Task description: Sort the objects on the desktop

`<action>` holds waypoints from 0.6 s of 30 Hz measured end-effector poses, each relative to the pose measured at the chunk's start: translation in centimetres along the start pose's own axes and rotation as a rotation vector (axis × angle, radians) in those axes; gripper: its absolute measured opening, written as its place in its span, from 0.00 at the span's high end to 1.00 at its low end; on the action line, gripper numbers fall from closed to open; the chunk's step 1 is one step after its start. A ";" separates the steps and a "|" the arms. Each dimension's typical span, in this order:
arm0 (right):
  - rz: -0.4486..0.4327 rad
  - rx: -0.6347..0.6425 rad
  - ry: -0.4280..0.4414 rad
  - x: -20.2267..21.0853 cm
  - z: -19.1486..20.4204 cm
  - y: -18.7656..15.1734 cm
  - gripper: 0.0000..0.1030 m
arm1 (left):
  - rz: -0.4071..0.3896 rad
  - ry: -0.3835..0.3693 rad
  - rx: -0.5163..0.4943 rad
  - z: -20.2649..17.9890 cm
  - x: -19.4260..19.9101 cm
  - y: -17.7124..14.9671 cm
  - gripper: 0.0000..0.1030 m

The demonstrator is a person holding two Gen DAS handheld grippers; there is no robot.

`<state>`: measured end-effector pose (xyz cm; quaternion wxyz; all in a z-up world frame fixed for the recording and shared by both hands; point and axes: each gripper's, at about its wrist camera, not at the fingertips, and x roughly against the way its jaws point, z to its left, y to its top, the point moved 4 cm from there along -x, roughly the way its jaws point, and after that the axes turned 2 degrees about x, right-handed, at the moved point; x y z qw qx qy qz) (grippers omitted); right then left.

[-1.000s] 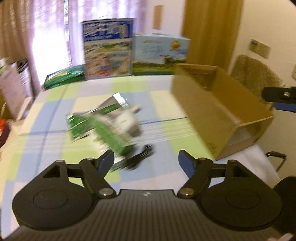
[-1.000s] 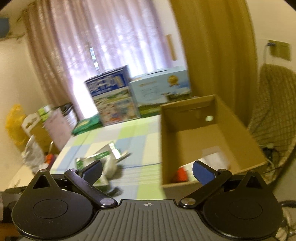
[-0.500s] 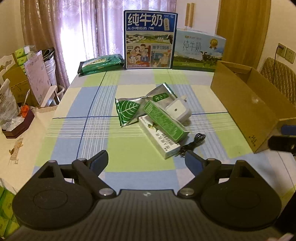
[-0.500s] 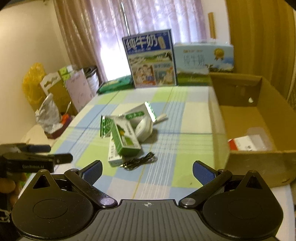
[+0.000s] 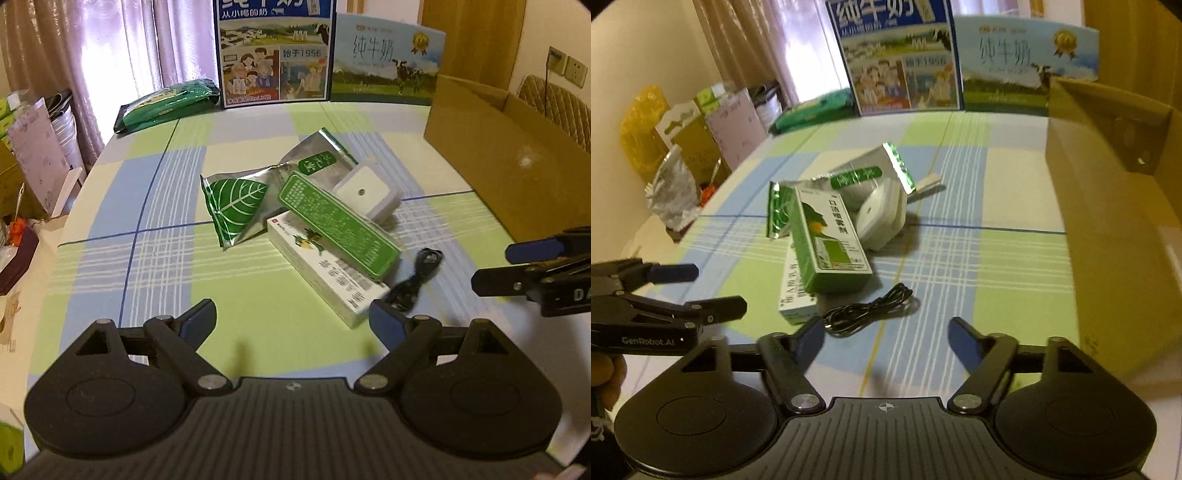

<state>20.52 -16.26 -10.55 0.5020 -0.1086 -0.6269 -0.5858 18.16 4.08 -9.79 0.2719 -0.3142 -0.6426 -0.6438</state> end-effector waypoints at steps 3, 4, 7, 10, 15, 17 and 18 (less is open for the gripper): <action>0.030 -0.029 0.009 -2.2 -0.2 0.2 0.45 | 0.001 -0.008 0.013 0.6 -1.3 0.1 0.16; 0.038 -0.039 0.015 -2.8 -0.2 0.2 0.45 | 0.003 -0.013 0.022 0.7 -1.6 0.1 0.16; 0.052 -0.075 0.035 -4.4 -0.2 0.4 0.47 | 0.018 -0.027 0.058 1.1 -2.2 -0.4 0.16; 0.053 -0.090 0.027 -5.5 -0.1 0.6 0.48 | 0.010 -0.046 0.072 1.0 -2.3 -0.2 0.16; 0.044 -0.058 -0.004 -6.7 0.5 1.2 0.52 | 0.013 -0.047 0.070 0.7 -3.1 0.1 0.16; 0.038 -0.002 -0.009 -7.0 1.0 1.2 0.55 | 0.013 -0.049 0.067 0.6 -3.3 0.2 0.16; 0.035 0.019 -0.014 -7.0 1.1 1.2 0.55 | 0.012 -0.051 0.068 0.5 -3.3 0.3 0.16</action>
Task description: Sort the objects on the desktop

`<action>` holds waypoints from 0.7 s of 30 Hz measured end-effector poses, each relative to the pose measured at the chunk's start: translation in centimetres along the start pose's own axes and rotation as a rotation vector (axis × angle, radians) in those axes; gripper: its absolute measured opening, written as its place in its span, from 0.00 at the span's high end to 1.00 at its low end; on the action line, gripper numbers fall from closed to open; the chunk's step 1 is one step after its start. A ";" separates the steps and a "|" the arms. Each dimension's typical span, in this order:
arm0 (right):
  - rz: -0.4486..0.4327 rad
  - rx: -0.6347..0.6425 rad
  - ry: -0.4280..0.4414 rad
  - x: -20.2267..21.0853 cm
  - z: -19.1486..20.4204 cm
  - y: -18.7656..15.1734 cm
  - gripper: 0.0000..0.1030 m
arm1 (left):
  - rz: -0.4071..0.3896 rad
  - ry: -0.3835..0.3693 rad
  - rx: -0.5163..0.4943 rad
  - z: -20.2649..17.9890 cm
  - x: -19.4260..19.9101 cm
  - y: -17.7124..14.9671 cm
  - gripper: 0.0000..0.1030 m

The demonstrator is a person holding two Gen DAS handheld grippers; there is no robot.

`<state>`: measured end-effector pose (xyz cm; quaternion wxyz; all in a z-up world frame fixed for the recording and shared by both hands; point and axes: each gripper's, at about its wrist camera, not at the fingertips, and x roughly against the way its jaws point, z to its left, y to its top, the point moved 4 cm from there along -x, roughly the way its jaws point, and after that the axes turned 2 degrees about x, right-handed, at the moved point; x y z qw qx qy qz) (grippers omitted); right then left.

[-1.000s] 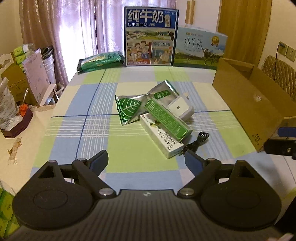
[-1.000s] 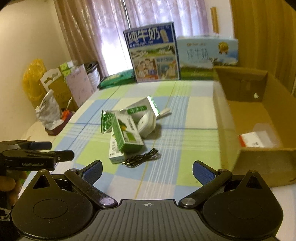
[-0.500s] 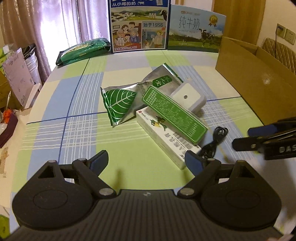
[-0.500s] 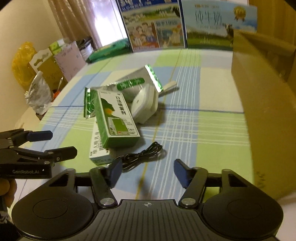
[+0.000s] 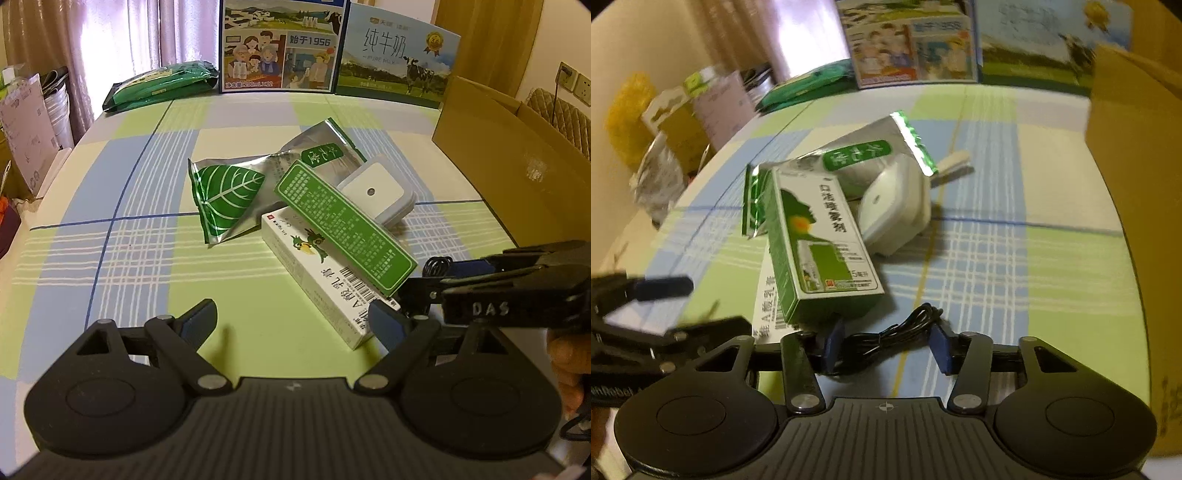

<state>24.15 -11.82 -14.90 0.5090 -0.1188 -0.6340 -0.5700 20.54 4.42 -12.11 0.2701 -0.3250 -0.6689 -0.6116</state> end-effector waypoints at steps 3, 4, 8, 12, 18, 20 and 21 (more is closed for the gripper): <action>-0.003 0.039 -0.020 0.3 -0.1 -0.1 0.55 | -0.001 -0.034 0.029 -0.1 0.2 0.0 0.16; -0.008 0.051 -0.034 0.5 -0.3 0.0 0.56 | 0.000 -0.038 0.030 -0.3 0.2 0.0 0.16; -0.022 0.034 -0.067 1.6 -1.7 0.3 0.83 | 0.002 -0.052 0.004 -1.4 -0.3 -0.1 0.16; -0.029 0.009 -0.089 2.3 -2.7 0.6 0.83 | 0.006 -0.060 -0.017 -2.4 -1.0 -0.2 0.16; -0.012 -0.027 -0.087 2.0 -3.4 0.4 0.80 | 0.019 -0.051 -0.023 -3.4 -2.7 -0.3 0.23; -0.010 -0.026 -0.084 2.0 -3.4 0.4 0.72 | 0.024 -0.044 -0.025 -3.6 -3.3 -0.4 0.29; -0.010 -0.026 -0.086 2.0 -3.4 0.4 0.64 | 0.024 -0.041 -0.025 -3.6 -3.6 -0.4 0.32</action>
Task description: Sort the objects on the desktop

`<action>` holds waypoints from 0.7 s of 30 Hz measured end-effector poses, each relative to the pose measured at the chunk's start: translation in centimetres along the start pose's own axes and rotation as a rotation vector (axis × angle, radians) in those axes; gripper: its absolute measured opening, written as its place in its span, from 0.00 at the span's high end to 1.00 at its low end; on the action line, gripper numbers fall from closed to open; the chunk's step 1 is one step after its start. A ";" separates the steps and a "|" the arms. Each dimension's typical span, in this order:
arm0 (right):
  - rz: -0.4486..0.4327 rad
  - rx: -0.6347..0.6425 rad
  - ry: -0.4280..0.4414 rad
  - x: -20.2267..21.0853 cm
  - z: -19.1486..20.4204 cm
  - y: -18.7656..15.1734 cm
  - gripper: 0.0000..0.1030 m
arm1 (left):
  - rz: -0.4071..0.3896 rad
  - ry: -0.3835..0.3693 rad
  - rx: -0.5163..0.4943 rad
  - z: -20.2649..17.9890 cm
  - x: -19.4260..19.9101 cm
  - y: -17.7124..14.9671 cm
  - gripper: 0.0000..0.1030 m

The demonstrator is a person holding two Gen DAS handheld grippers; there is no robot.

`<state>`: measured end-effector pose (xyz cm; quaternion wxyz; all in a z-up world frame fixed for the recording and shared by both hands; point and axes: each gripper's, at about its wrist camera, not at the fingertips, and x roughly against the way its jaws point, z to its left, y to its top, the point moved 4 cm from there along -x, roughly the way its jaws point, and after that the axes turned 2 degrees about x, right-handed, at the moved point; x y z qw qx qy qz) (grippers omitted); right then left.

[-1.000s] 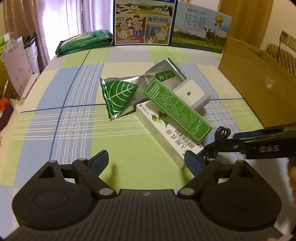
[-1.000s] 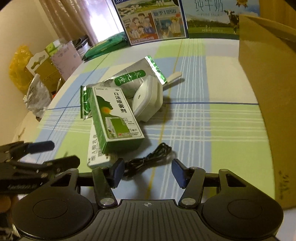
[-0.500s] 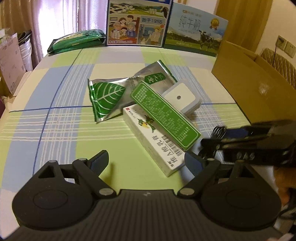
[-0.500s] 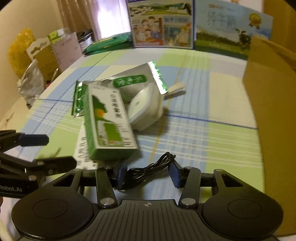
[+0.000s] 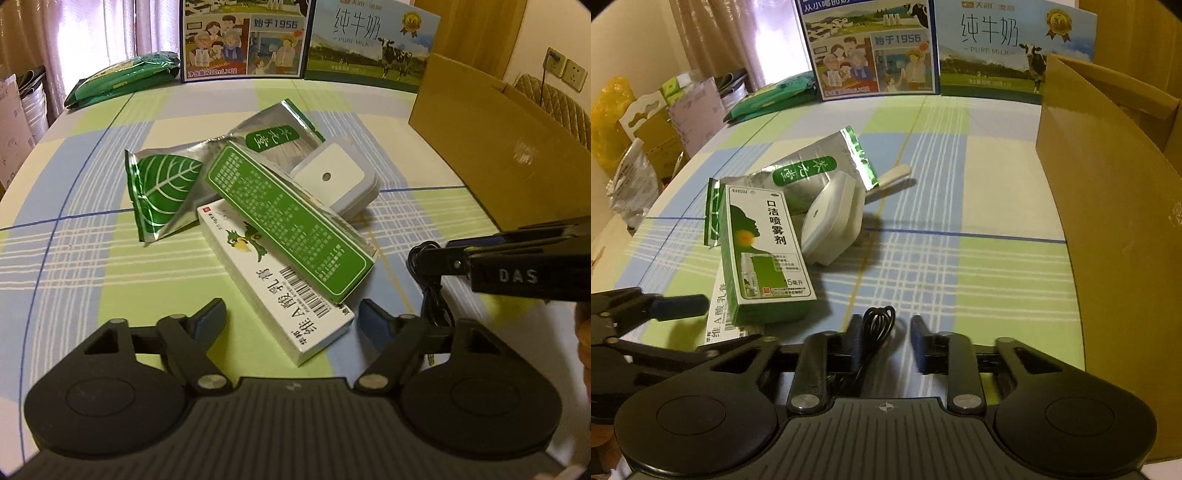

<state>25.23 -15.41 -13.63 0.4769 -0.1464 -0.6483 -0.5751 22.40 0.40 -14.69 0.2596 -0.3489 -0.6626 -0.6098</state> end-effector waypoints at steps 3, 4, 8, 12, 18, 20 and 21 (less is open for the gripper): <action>-0.003 -0.002 0.001 0.1 0.1 -0.1 0.53 | -0.014 0.023 -0.018 -0.2 -0.3 0.0 0.48; -0.002 0.000 0.004 0.1 0.1 -0.2 0.53 | -0.017 0.033 -0.029 -0.2 -0.2 -0.1 0.49; 0.021 0.021 0.031 0.2 0.8 -1.0 0.53 | -0.002 0.057 -0.024 0.4 0.7 -0.6 0.62; 0.037 0.047 0.042 0.2 1.6 -2.0 0.53 | 0.019 0.082 -0.031 1.2 2.4 -1.8 0.67; 0.040 0.089 0.040 0.4 2.3 -2.6 0.82 | 0.034 0.081 -0.045 1.0 4.4 -3.7 0.68; 0.051 0.086 0.051 0.9 2.3 -3.0 0.82 | 0.035 0.069 -0.041 0.6 5.1 -4.5 0.68; 0.055 0.085 0.054 1.4 2.3 -3.4 0.82 | 0.038 0.062 -0.044 0.3 5.5 -5.0 0.68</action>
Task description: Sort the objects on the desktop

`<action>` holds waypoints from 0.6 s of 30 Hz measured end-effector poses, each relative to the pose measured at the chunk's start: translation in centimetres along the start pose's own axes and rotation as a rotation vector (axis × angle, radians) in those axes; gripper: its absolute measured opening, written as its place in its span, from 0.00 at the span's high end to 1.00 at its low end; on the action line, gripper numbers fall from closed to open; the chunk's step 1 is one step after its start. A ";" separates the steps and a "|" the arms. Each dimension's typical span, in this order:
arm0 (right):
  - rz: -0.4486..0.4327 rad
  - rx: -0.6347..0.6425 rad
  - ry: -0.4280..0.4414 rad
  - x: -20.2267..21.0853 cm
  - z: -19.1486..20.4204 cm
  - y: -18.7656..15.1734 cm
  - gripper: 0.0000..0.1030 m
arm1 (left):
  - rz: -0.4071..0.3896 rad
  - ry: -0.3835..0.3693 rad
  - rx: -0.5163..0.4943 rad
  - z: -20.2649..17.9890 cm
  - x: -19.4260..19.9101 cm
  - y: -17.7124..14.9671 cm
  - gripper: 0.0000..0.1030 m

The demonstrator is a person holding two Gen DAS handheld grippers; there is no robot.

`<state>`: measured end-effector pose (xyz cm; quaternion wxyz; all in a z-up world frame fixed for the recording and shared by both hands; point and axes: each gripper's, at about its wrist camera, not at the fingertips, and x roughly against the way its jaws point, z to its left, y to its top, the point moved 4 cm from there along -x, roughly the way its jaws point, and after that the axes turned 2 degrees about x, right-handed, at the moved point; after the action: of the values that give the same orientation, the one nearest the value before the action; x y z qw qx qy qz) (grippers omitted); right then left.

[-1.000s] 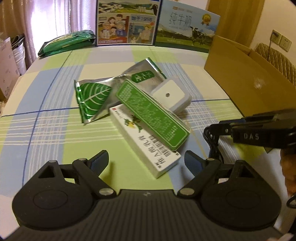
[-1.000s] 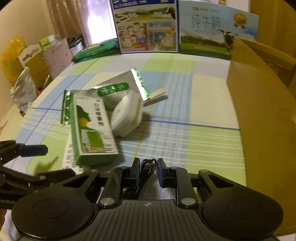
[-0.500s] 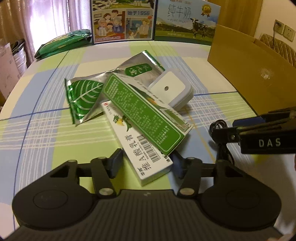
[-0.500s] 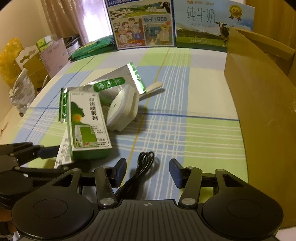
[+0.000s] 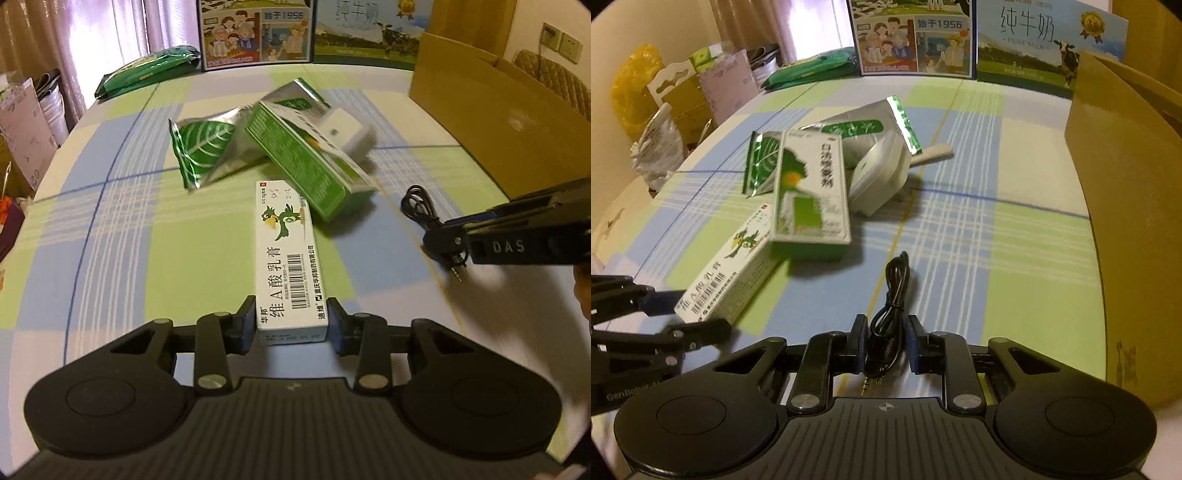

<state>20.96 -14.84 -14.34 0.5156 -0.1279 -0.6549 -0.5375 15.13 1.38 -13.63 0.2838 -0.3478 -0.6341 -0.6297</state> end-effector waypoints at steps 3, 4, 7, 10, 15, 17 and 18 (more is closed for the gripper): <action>0.008 0.007 0.004 1.8 0.2 -1.5 0.82 | 0.006 -0.017 -0.012 -1.0 0.9 -1.2 0.67; 0.011 0.009 0.001 2.3 0.3 -2.0 0.82 | 0.008 -0.020 -0.018 -1.2 1.1 -1.6 0.67; -0.004 -0.011 -0.027 3.5 -0.2 -3.2 0.75 | 0.003 -0.021 -0.019 -1.6 1.3 -2.1 0.64; -0.023 -0.028 -0.043 3.7 -0.7 -3.4 0.59 | -0.008 -0.015 -0.005 -1.3 1.3 -1.9 0.61; -0.035 -0.033 -0.049 3.1 -0.8 -3.1 0.59 | -0.032 -0.013 0.021 -1.0 1.2 -1.3 0.57; -0.041 -0.021 -0.044 2.7 -0.5 -2.9 0.59 | -0.032 -0.018 0.030 -1.0 0.9 -1.1 0.57; -0.044 -0.013 -0.041 2.6 -0.4 -2.8 0.59 | -0.031 -0.021 0.035 -0.9 0.8 -1.0 0.57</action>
<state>18.00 -17.24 -13.92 0.4892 -0.1276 -0.6645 -0.5503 13.76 0.56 -13.55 0.2733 -0.3393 -0.6532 -0.6193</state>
